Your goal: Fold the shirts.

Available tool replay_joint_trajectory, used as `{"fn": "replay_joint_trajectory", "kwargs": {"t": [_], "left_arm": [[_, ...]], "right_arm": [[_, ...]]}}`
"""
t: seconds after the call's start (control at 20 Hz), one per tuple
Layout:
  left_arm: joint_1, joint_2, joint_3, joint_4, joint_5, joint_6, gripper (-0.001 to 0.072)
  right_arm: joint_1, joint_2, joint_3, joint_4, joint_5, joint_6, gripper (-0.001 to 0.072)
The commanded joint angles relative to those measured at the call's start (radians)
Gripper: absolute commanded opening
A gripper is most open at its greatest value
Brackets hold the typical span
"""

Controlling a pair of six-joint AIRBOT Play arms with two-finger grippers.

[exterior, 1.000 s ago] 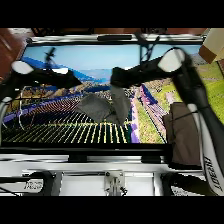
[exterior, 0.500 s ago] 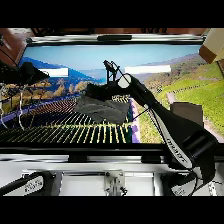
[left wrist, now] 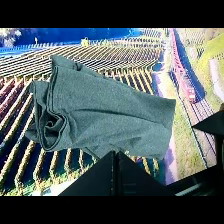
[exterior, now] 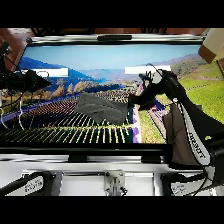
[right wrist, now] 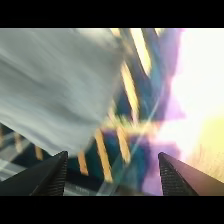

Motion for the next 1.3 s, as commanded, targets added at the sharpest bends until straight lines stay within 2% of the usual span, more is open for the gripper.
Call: {"fn": "replay_joint_trajectory", "kwargs": {"t": [0.0,0.1,0.3,0.35,0.4,0.45,0.5,0.75,1.0,1.15,1.25], "left_arm": [[0.000,0.000,-0.023,0.001,0.010,0.008,0.0031],[0.000,0.000,-0.032,0.001,0.016,0.009,0.0031],[0.000,0.000,-0.040,0.000,0.021,0.023,0.0031],[0.001,0.000,-0.040,0.000,0.020,0.023,0.0031],[0.001,0.000,-0.040,0.000,0.020,0.023,0.0031],[0.001,0.000,-0.040,0.000,0.020,0.023,0.0031],[0.000,0.000,-0.040,0.000,0.019,0.023,0.0031],[0.001,0.000,-0.040,0.000,0.019,0.023,0.0031],[0.000,0.000,-0.040,-0.003,0.019,0.023,0.0031],[0.000,0.000,-0.040,-0.010,0.016,0.023,0.0031],[0.000,0.001,-0.040,-0.071,0.002,0.029,0.0031]], "right_arm": [[-0.029,0.005,-0.178,0.156,-0.153,0.005,0.0681],[-0.010,-0.002,-0.227,0.254,-0.288,0.005,0.0681],[0.063,-0.060,-0.230,0.381,-0.402,0.005,0.0678],[0.084,-0.074,-0.230,0.401,-0.414,0.005,0.0636],[0.100,-0.083,-0.230,0.411,-0.421,0.005,0.0468],[0.111,-0.083,-0.229,0.405,-0.435,0.005,0.0159],[0.111,-0.074,-0.227,0.410,-0.451,0.001,0.0070],[-0.002,0.117,-0.107,0.409,-0.422,-0.172,0.0063],[-0.238,0.349,0.089,0.374,-0.217,-0.097,0.0063],[-0.405,0.444,0.143,0.288,-0.115,-0.034,0.0063],[-0.516,0.486,0.145,0.244,-0.055,-0.021,0.0063]]}}
